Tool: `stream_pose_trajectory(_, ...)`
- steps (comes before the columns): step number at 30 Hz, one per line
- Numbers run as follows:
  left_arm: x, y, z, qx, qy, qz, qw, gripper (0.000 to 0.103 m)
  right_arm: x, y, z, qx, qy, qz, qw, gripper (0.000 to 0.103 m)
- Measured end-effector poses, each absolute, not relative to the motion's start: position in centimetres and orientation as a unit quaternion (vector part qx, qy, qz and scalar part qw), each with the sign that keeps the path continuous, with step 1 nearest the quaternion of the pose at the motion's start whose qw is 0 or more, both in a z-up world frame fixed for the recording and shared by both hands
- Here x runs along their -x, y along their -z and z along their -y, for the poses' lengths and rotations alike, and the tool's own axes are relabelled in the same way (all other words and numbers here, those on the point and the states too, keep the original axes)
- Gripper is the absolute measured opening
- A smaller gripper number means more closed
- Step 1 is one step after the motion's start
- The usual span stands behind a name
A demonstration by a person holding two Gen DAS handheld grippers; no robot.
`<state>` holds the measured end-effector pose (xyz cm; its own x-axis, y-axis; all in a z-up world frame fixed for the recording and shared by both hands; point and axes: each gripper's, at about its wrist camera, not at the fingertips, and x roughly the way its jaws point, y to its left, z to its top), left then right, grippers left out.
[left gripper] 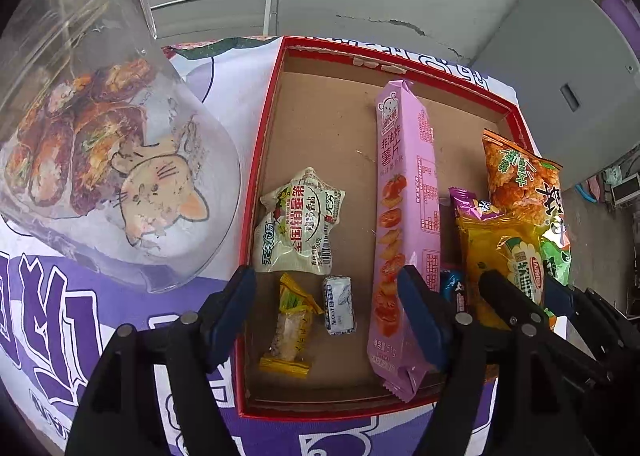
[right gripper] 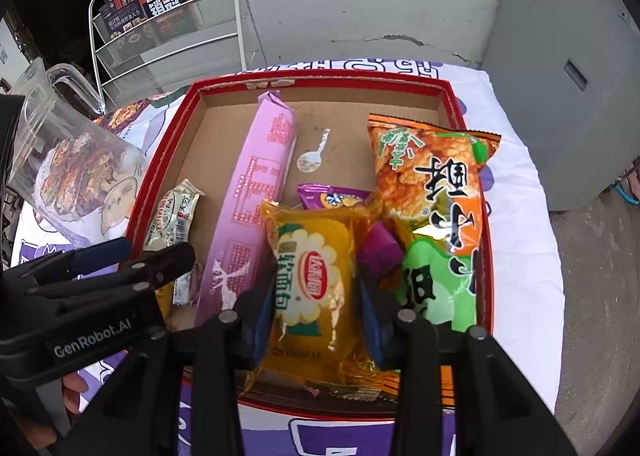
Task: Organize snacks
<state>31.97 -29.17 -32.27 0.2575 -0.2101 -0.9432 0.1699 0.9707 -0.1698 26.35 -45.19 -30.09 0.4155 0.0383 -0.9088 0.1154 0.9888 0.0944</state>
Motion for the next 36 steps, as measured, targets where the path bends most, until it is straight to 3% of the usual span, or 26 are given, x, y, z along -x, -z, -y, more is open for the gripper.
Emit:
stream_pose_trajectory(4, -31.0, 30.8, 28.3, 0.022, 0.121, -0.587, 0.8, 0.096, -25.6, 29.2, 45.5, -0.074, 0.032, -0.521, 0.85, 0.041)
stream_pose_trajectory(6, -30.4, 30.1, 27.8, 0.026, 0.124, -0.582, 0.804, 0.098, -25.1, 28.7, 45.7, -0.086, 0.032, -0.509, 0.856, 0.048)
stream_pose_trajectory(9, -29.5, 28.8, 27.2, 0.025, 0.117, -0.571, 0.812, 0.103, -24.3, 28.0, 45.5, -0.09, 0.033, -0.497, 0.862, 0.051)
stream_pose_trajectory(15, -26.9, 24.0, 24.9, 0.039, 0.103, -0.536, 0.837, 0.103, -21.5, 22.7, 42.8, -0.042, 0.071, -0.445, 0.892, 0.051)
stream_pose_trajectory(24, -19.7, 9.7, 17.2, 0.054, 0.09, -0.422, 0.9, 0.103, -14.8, 9.7, 34.0, -0.035, 0.087, -0.355, 0.93, 0.051)
stream_pose_trajectory(36, -4.1, -7.0, 5.8, 0.039, 0.093, -0.241, 0.965, 0.103, 0.4, -5.7, 22.0, -0.025, 0.129, -0.213, 0.968, 0.051)
